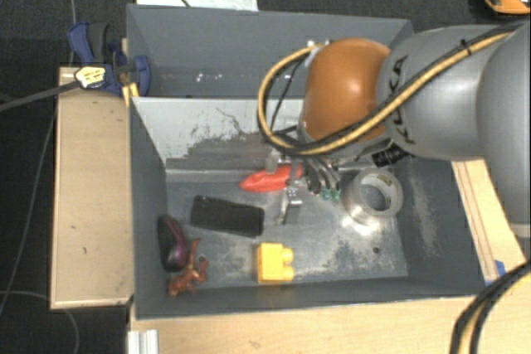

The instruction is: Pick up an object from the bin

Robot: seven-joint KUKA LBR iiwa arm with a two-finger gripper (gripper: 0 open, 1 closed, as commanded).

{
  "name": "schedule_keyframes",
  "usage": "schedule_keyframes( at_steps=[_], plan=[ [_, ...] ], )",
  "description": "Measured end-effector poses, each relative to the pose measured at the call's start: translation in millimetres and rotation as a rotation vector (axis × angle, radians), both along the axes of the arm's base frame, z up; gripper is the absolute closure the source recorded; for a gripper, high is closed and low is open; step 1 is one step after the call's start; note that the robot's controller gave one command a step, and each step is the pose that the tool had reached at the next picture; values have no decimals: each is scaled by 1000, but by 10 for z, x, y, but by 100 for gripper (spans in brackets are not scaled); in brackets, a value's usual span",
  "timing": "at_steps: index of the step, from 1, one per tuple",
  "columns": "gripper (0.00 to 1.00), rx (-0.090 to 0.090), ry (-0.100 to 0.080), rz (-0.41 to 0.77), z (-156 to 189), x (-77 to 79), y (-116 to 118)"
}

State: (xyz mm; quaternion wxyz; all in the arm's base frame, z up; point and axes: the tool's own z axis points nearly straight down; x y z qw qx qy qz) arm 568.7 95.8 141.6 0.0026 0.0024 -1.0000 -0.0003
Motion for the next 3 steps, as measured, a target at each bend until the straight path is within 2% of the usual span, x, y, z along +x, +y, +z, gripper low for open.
schedule_keyframes(
  at_steps=[1, 2, 3],
  plan=[
    [0, 1, -8, -4, 41, 20, -4],
    [0, 3, -8, 71, -700, -141, 685],
    [0, 1, -22, 26, -16, -225, 846]
  ],
)
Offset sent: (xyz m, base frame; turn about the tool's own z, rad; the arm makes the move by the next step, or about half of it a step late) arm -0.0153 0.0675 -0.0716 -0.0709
